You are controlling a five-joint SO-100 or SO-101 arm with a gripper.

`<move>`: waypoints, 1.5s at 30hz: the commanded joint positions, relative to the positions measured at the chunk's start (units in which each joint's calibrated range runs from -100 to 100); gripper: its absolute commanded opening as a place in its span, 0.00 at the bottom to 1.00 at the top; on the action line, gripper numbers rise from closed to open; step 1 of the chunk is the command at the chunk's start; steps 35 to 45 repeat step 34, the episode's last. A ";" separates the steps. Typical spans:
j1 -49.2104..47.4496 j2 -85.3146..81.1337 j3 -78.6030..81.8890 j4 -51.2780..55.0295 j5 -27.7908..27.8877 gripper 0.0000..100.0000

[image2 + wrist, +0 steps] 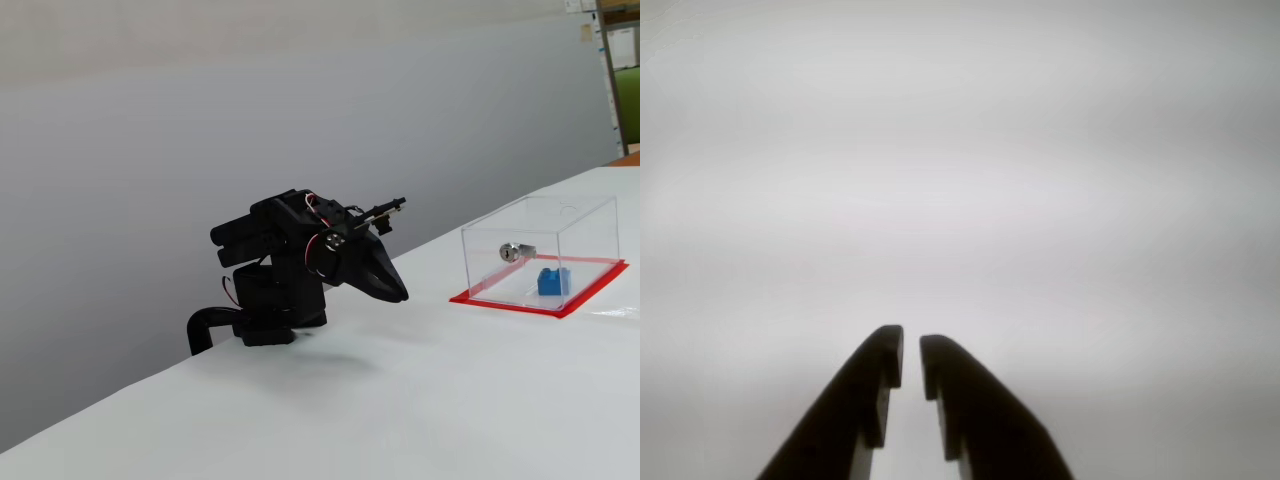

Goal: Pick the blue lego brick and place it into the transparent box

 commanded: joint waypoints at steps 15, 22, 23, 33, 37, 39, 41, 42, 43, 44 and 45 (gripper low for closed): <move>0.34 -0.59 0.96 2.06 0.25 0.02; 0.34 -0.59 0.96 2.06 0.25 0.02; 0.34 -0.59 0.96 2.06 0.25 0.02; 0.34 -0.59 0.96 2.06 0.25 0.02; 0.34 -0.59 0.96 2.06 0.25 0.02; 0.34 -0.59 0.96 2.06 0.25 0.02; 0.34 -0.59 0.96 2.06 0.25 0.02; 0.34 -0.59 0.96 2.06 0.25 0.02; 0.34 -0.59 0.96 2.06 0.25 0.02; 0.34 -0.59 0.96 2.06 0.25 0.02; 0.34 -0.59 0.96 2.06 0.25 0.02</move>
